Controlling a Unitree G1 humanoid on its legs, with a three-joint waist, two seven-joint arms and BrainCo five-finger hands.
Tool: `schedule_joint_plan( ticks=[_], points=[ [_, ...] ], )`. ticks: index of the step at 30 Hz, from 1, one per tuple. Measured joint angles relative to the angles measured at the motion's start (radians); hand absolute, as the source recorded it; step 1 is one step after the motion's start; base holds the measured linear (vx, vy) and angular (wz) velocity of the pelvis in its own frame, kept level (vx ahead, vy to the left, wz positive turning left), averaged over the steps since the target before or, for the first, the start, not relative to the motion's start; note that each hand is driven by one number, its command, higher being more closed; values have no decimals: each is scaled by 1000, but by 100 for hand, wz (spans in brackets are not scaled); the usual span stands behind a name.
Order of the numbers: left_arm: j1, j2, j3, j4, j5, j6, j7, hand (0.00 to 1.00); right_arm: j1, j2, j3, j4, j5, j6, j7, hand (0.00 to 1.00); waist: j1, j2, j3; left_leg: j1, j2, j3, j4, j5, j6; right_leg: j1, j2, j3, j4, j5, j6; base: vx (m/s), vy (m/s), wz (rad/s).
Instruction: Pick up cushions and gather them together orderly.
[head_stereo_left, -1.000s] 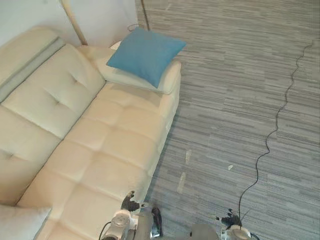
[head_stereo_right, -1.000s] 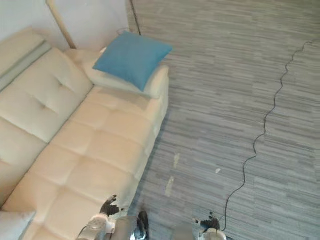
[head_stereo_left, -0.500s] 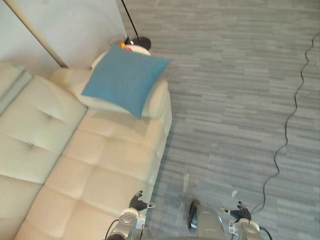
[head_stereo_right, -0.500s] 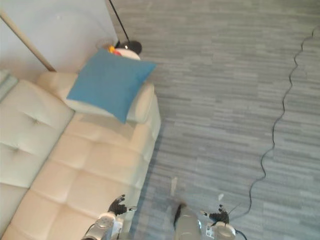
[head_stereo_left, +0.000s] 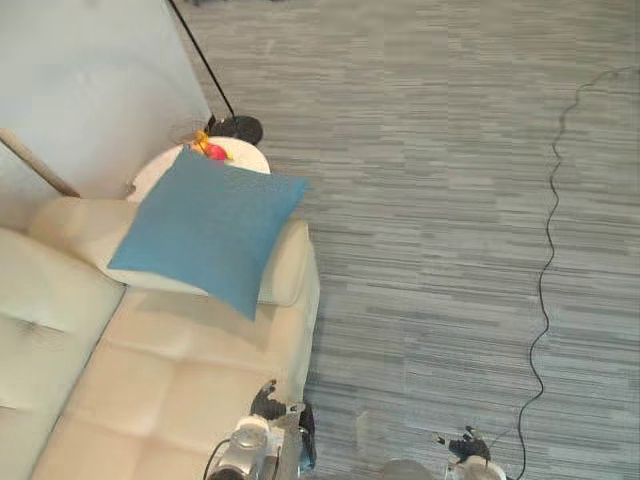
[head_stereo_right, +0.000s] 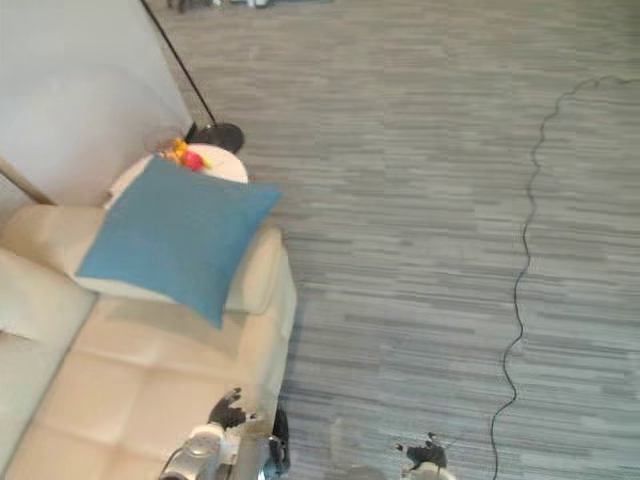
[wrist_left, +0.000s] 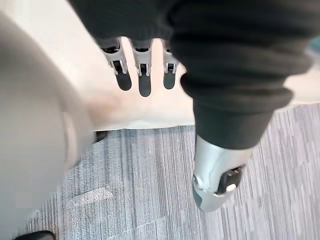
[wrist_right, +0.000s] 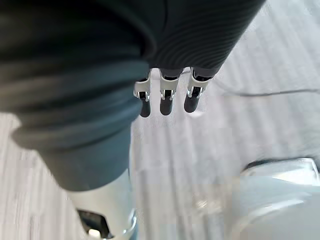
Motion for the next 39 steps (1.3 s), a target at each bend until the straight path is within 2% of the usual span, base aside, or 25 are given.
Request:
schedule_joint_plan(
  ticks=[2,3,5,6,7,8,9,10,14,15,16,17,18,19,23,25,27,30,31,32,33,34,36,37,39],
  points=[
    [9,18,-14,0,-4,9,2,0,-22,-2,4,-3,-22,-1,5,0,0,8,2,96,19,3,-52,1,-6,-53,-20,-50,108,-44,-29,376,-37,16],
    [14,29,-17,0,-18,10,6,0,-40,-15,8,-5,-26,-6,6,0,0,28,1,128,44,4,-62,-4,-16,-89,-31,-96,75,-61,-50,347,-121,15],
    [15,31,-16,0,-20,10,8,0,-61,-35,22,-7,-26,-15,6,0,1,54,-1,141,80,1,-57,-18,-39,-151,-31,-105,-39,-58,-49,230,-195,3],
    [18,30,-16,-1,-22,10,8,0,-70,-43,27,-9,-26,-15,6,0,0,62,-1,144,99,1,-43,-38,-68,-184,-31,-79,-179,-12,-44,202,-265,-5],
    [19,30,-16,-1,-22,10,8,0,-70,-43,30,-9,-26,-15,6,0,1,60,-2,143,100,0,-38,-43,-74,-184,-31,-67,-217,9,-43,196,-296,-1],
    [21,36,-14,1,-22,10,8,0,-67,-44,43,-7,-26,-15,7,0,-3,44,2,145,100,-9,-9,-69,-103,-188,-34,-28,-310,130,-39,173,-295,5],
    [32,2,-7,6,-22,10,7,0,-57,-61,40,-3,-26,-12,7,0,-5,84,-10,130,135,-38,15,-90,-120,-175,8,-50,-297,128,-60,191,-349,5],
    [42,-28,-7,5,-22,8,6,0,-46,-88,40,-5,-26,-12,6,0,-7,114,-29,131,160,-57,14,-103,-145,-191,36,-40,-243,90,-47,228,-398,5],
    [33,-54,8,7,-19,-3,4,0,-8,-101,40,-2,-25,-1,11,0,-15,113,-30,125,184,-120,73,-93,-187,-174,45,-75,-162,-9,-103,171,-340,44],
    [32,-55,16,4,-17,-11,5,0,4,-96,38,-1,-24,0,15,0,-18,110,-29,61,200,-153,187,-78,-193,-143,46,-119,-181,-17,-116,98,-267,75],
    [37,-54,22,9,-17,-7,5,0,18,-87,34,5,-21,0,18,0,-17,103,-24,17,220,-139,284,-42,-169,-88,48,-164,-211,-16,-121,91,-259,74],
    [39,-53,23,9,-17,-7,5,0,22,-85,33,7,-18,0,18,0,-16,100,-23,14,225,-128,295,-31,-159,-74,49,-173,-219,-15,-123,89,-243,74],
    [53,-48,23,0,-16,-10,3,0,38,-78,19,7,-7,0,18,0,-13,91,-30,15,243,-71,309,-1,-116,-20,56,-204,-262,-10,-130,65,-193,76],
    [55,-43,24,-1,-17,-10,3,0,48,-72,18,7,-5,-1,20,0,-9,85,-34,14,256,-26,299,21,-102,12,62,-225,-297,-6,-136,66,-165,78],
    [60,-42,23,-1,-16,-7,-6,0,47,-66,17,3,13,-3,21,0,-5,84,-34,17,265,85,212,35,-100,31,55,-272,-326,11,-134,44,-29,75],
    [55,-32,20,-1,-16,-5,-14,0,53,-66,-3,1,15,-3,21,0,-6,81,-33,20,253,211,108,66,-95,35,44,-291,-358,29,-116,0,102,108],
    [55,-23,20,-3,-16,-6,-14,0,49,-59,-1,1,14,-3,21,0,-1,84,-34,29,249,240,63,70,-93,46,51,-292,-391,35,-117,-11,101,56],
    [60,-3,32,-2,-17,-6,-16,0,43,-31,7,-2,13,-5,23,0,9,69,-35,70,218,235,0,62,-85,86,56,-287,-445,55,-107,-35,158,21],
    [64,0,54,-1,-17,-6,-19,0,43,-29,22,-2,12,-4,24,0,9,43,-28,81,180,235,12,22,-41,99,8,-287,-415,9,-61,-44,168,33],
    [71,2,58,-1,-17,-5,-19,0,61,-29,23,-2,12,-3,24,0,0,35,-34,87,152,234,37,-7,-21,111,-25,-290,-393,-21,-18,-44,168,32],
    [71,2,58,-1,-16,-5,-19,0,61,-29,23,-2,12,-3,24,0,-1,35,-34,87,152,234,37,-8,-20,111,-26,-290,-393,-22,-17,54,146,59],
    [75,7,56,1,-16,-5,-19,0,97,-41,23,-1,12,-3,27,0,-9,25,-44,90,114,188,54,-46,-33,119,-68,-268,-293,-9,27,92,127,48],
    [77,12,50,13,-16,-3,-19,0,107,-31,23,2,13,-1,28,0,-11,30,-47,104,98,156,41,-53,-23,38,-90,-198,-142,29,15,141,194,74],
    [77,18,51,14,-16,-3,-18,0,104,-29,22,-1,12,-3,27,0,-16,44,-56,99,102,134,36,-53,-24,22,-83,-189,-152,16,-3,123,161,64],
    [83,35,50,18,-16,1,-17,0,101,-28,41,0,12,-3,31,0,-14,44,-54,98,103,92,19,-53,-24,-8,-54,-161,-205,4,-3,127,61,50]
  ],
)
